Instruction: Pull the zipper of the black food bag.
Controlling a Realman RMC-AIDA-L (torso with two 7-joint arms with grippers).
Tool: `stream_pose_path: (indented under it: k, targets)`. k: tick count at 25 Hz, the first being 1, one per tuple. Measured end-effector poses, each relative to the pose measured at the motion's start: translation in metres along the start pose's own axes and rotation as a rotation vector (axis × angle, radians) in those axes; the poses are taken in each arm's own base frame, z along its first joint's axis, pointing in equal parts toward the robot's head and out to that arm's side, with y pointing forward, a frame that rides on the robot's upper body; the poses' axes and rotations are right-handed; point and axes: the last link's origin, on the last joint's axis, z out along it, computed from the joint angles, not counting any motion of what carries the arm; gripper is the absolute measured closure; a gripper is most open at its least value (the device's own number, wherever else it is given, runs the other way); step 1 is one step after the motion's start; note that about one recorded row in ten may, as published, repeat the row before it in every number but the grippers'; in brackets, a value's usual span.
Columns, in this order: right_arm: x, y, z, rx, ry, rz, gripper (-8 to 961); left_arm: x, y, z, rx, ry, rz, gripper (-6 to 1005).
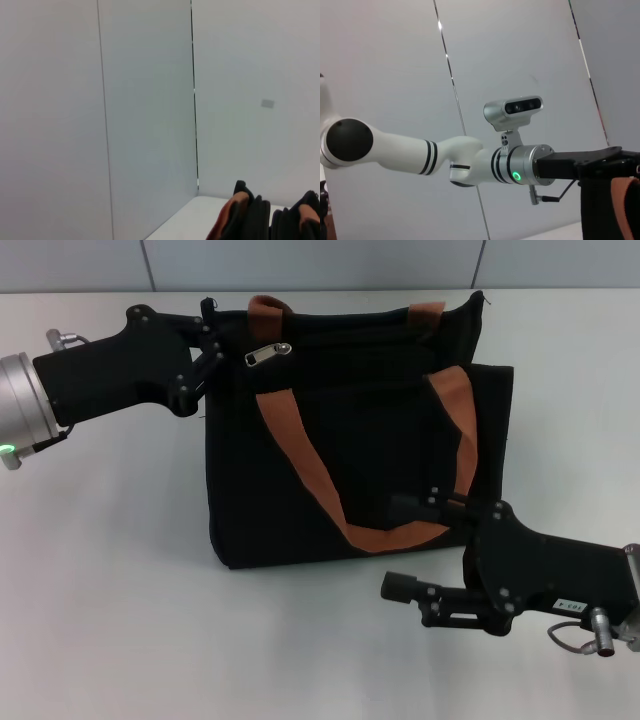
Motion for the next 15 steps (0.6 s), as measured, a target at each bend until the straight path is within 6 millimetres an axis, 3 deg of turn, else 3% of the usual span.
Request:
stream_pose_path:
  k: [9,13,15]
  targets:
    - [-0.02,-0.011,-0.007,0.056,-0.109,0.149,192,0.011,0.007,0.012,-0.041,0.062,-0.008,970]
    - [-0.032,-0.014,-0.008,0.042,-0.154,0.155,193,0.019,0.02,0.025,-0.117,0.112,-0.007,969]
    - [-0.035,-0.017,-0.006,0.039,-0.155,0.153,194,0.018,0.017,0.032,-0.093,0.098,-0.009,968]
